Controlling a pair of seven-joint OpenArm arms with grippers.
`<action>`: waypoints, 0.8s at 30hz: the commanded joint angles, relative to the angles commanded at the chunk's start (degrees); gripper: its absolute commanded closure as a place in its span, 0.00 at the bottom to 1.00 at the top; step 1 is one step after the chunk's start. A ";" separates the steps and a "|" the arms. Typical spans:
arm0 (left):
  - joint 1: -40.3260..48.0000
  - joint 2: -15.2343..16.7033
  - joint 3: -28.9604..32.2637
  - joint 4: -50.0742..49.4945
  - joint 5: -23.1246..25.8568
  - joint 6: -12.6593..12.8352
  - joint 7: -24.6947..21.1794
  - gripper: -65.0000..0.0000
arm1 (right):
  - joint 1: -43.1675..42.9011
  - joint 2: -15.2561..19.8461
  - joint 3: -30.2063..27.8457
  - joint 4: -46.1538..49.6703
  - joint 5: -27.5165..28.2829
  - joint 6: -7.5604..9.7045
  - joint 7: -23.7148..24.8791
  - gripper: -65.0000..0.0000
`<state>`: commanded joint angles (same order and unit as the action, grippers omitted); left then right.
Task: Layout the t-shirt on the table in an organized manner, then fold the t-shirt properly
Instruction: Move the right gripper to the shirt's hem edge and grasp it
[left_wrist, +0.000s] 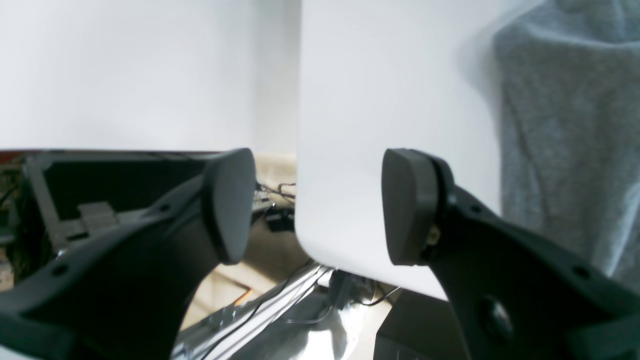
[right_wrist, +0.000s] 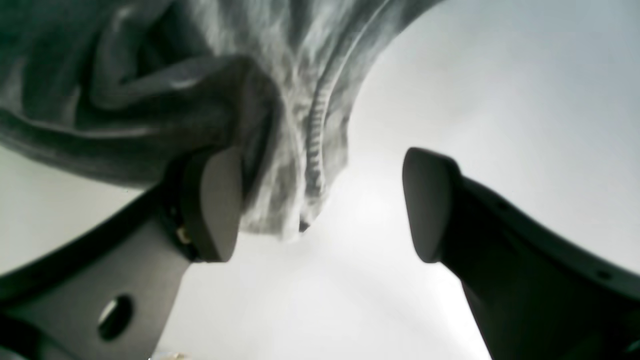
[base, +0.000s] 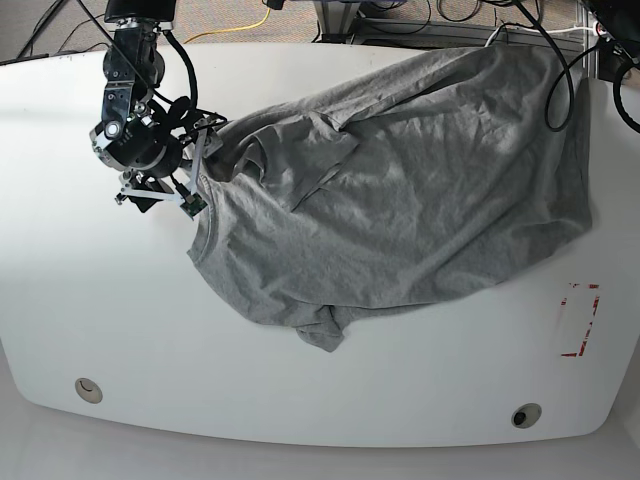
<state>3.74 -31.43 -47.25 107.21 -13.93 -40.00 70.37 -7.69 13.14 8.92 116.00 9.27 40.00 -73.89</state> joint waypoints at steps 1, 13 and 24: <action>0.00 0.09 0.00 -0.09 0.00 0.00 0.00 0.42 | 0.00 0.00 0.00 0.00 0.00 0.00 0.44 0.27; -4.13 5.36 2.99 -5.36 2.11 0.00 -4.57 0.42 | 13.10 -2.55 0.00 -10.20 -0.35 0.00 5.01 0.27; -9.23 7.74 10.02 -13.98 6.59 0.00 -9.76 0.42 | 32.62 -3.78 -0.18 -38.86 0.09 0.00 18.37 0.27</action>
<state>-5.49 -23.69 -37.23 93.23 -7.34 -40.00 60.62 24.92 9.36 8.75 77.14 9.36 40.00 -55.52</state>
